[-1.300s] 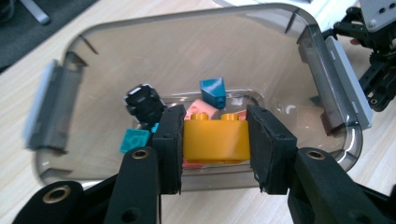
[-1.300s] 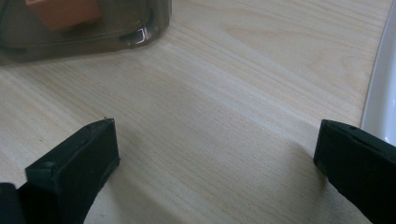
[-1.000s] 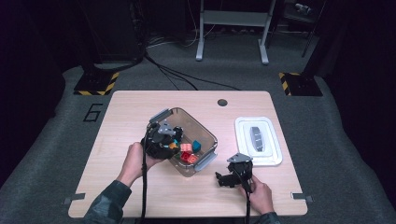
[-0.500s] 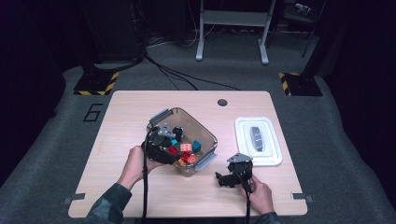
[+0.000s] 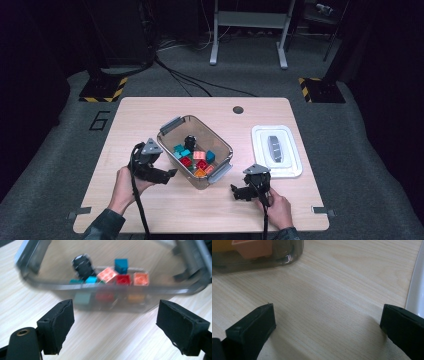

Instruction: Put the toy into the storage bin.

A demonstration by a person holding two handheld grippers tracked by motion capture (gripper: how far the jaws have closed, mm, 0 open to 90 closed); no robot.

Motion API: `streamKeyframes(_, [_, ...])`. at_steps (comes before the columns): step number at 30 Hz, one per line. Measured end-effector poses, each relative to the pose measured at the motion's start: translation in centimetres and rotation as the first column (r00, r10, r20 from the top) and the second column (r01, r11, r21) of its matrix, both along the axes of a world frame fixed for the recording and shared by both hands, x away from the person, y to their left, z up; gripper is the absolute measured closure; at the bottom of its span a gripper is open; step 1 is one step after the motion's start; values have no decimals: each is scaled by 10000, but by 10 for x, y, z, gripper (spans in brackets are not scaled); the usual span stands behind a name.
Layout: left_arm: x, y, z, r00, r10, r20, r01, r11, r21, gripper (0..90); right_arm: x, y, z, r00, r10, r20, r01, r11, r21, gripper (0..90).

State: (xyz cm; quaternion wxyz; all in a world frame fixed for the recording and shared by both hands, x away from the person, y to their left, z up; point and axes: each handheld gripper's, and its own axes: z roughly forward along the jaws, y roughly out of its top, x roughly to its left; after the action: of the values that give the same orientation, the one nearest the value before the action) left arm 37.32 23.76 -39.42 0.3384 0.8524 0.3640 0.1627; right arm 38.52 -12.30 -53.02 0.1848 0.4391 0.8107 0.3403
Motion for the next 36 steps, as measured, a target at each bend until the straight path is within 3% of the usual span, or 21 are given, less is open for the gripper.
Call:
streamKeyframes(3, [-1,9,-5,9999,167,35,-167,9999,8,131,0,0,0,10000,-1,0,1,10000,-1,0])
streamKeyframes(6, [-3,25,-21,9970,771,4,-771,9970,28,109,0,0,0,10000,1,-1,-1,10000,-5,0])
streamKeyframes(8, [-1,31,-27,9961,878,54,-879,9960,180,99,0,0,0,10000,-1,-4,1,10000,-3,0])
streamKeyframes(14, [5,49,-51,9868,1606,-225,-1604,9870,112,45,0,0,0,10000,-11,-1,11,10000,0,0])
streamKeyframes(19, [5,59,-67,9827,1838,-207,-1827,9820,483,11,0,0,0,10000,-9,-4,9,10000,-3,0])
streamKeyframes(21, [7,69,-84,9732,2272,-357,-2265,9737,226,0,0,0,0,10000,-9,1,9,10000,-5,0])
streamKeyframes(27, [9,90,-112,9479,3129,-595,-3142,9493,-134,0,0,0,0,10000,-8,-2,8,10000,-1,0])
streamKeyframes(31, [9,95,-127,9402,3352,-608,-3357,9420,31,0,0,0,0,10000,-11,-2,11,10000,-2,0])
streamKeyframes(33, [9,96,-131,9404,3336,-658,-3339,9426,74,0,0,0,0,10000,-10,-4,10,10000,-4,0])
streamKeyframes(36, [7,94,-135,9387,3440,-207,-3445,9384,-269,0,0,0,0,10000,-5,5,5,10000,-10,0])
